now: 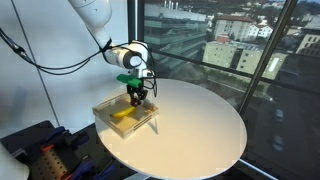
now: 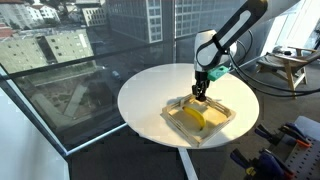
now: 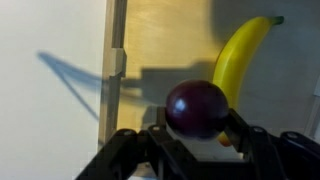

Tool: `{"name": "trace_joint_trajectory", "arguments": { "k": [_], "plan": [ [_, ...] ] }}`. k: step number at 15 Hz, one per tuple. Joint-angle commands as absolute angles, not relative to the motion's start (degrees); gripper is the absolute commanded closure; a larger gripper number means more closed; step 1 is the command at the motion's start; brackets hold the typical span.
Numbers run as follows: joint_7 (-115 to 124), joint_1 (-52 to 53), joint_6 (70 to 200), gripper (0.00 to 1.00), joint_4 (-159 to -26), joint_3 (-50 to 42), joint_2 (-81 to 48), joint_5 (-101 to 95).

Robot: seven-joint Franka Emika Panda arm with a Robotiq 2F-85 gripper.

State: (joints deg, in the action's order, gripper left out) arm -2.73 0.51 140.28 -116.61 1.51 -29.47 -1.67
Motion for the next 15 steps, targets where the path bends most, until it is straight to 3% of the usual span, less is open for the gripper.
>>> {"name": "trace_joint_trajectory", "arguments": {
  "k": [1, 10, 11, 14, 15],
  "plan": [
    [-3.5, 0.36, 140.38, 0.65, -114.55, 0.9, -31.25, -2.31],
    [-3.11, 0.26, 140.11, 0.65, -113.06, 0.08, -33.09, -2.25],
    [-3.05, 0.29, 140.05, 0.21, -112.95, 0.04, -33.18, -2.26],
    [-3.0, 0.35, 140.0, 0.01, -112.84, 0.04, -33.31, -2.25],
    [-2.96, 0.37, 139.98, 0.0, -112.87, 0.03, -33.26, -2.26]
  ]
}}
